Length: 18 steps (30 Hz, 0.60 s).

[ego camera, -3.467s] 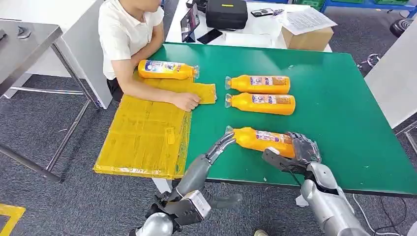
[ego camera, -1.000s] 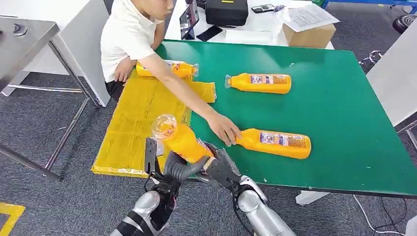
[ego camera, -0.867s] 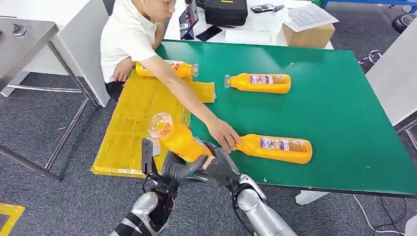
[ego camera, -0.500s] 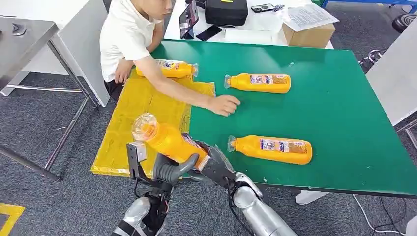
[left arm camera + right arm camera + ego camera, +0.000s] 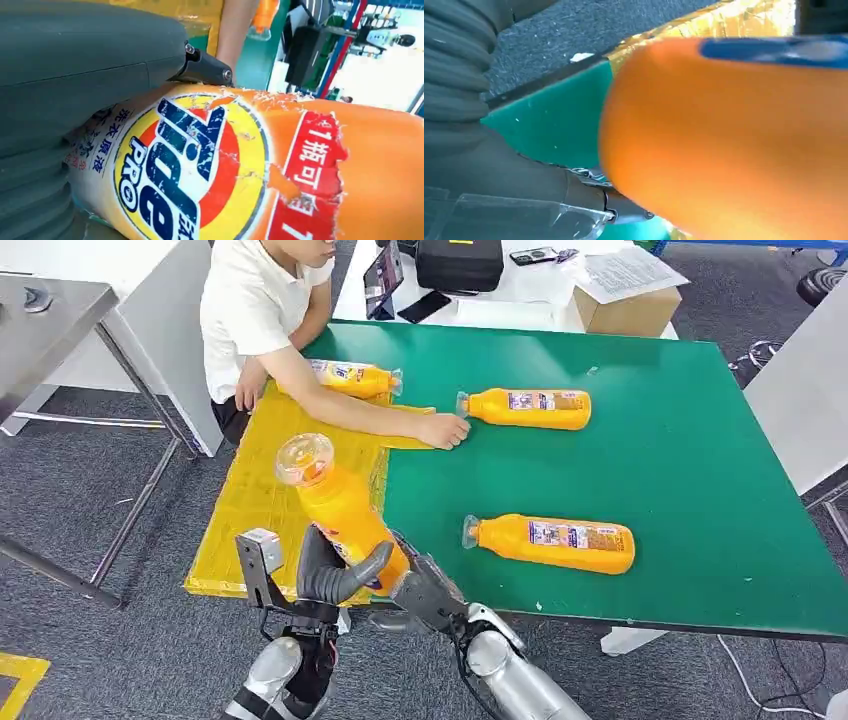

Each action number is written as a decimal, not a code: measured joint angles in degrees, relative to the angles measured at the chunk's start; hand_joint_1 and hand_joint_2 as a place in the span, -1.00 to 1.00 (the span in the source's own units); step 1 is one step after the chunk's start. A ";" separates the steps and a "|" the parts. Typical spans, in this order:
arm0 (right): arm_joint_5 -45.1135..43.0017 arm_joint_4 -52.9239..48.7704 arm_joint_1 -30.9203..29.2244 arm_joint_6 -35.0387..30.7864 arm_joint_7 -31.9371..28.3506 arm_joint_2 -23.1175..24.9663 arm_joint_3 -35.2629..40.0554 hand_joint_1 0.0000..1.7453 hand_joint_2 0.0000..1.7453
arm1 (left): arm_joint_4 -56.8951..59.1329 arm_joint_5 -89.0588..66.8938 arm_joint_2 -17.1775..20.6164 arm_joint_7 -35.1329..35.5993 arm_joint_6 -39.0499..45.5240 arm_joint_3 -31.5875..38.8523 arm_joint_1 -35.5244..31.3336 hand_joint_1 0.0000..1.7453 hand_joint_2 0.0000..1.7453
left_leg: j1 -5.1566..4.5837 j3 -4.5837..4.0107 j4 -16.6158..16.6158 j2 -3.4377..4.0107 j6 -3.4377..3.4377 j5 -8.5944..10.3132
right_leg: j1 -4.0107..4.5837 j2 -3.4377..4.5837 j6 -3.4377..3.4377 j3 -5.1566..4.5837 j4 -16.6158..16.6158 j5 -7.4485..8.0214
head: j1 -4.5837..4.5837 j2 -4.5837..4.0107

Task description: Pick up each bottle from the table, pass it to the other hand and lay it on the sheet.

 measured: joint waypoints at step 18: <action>9.09 -12.86 9.83 -33.70 -10.14 0.76 -5.79 -1.00 1.00 | 15.79 -65.19 7.41 10.32 18.74 2.69 -14.05 1.00 1.00 | 0.01 -0.05 0.00 -0.06 -0.01 0.03 | 0.00 -0.04 0.00 -0.01 0.04 0.00 | 0.00 0.00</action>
